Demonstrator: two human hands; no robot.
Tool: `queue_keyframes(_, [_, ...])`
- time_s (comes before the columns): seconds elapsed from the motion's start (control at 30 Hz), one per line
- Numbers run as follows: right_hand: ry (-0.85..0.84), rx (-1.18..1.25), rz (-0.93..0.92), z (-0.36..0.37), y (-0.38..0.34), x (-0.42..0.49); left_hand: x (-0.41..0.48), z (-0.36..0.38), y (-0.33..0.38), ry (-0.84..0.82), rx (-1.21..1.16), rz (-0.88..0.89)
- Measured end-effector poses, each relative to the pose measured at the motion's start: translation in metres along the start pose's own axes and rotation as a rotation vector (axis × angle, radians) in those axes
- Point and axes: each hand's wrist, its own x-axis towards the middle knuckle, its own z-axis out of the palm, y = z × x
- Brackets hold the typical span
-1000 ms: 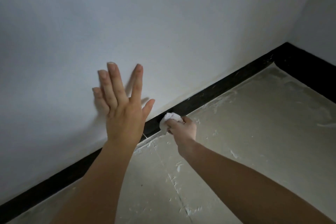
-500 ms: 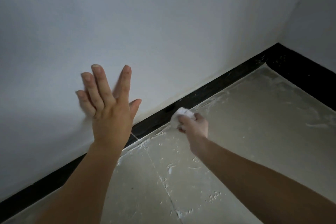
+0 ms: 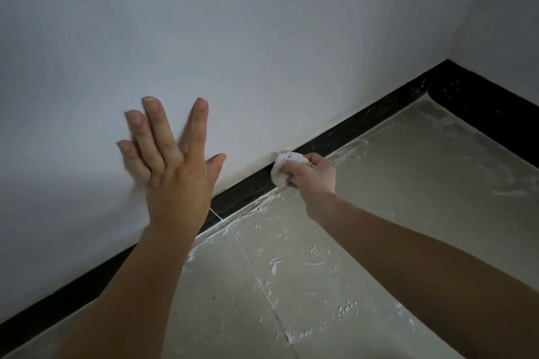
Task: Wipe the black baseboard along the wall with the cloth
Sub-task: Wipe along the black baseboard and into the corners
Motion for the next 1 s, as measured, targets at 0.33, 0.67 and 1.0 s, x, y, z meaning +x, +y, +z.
queue_keyframes(0.33, [0.203, 0.212, 0.164, -0.022, 0.004, -0.01, -0.001, 0.001, -0.001, -0.037, -0.05, -0.003])
queue_keyframes(0.67, [0.001, 0.031, 0.3, 0.038, 0.048, -0.023, -0.001, 0.0, -0.002, -0.034, -0.071, -0.008])
queue_keyframes(1.0, [0.218, 0.159, 0.191, -0.025, 0.013, 0.04, 0.003, -0.004, 0.007, -0.043, 0.029, -0.004])
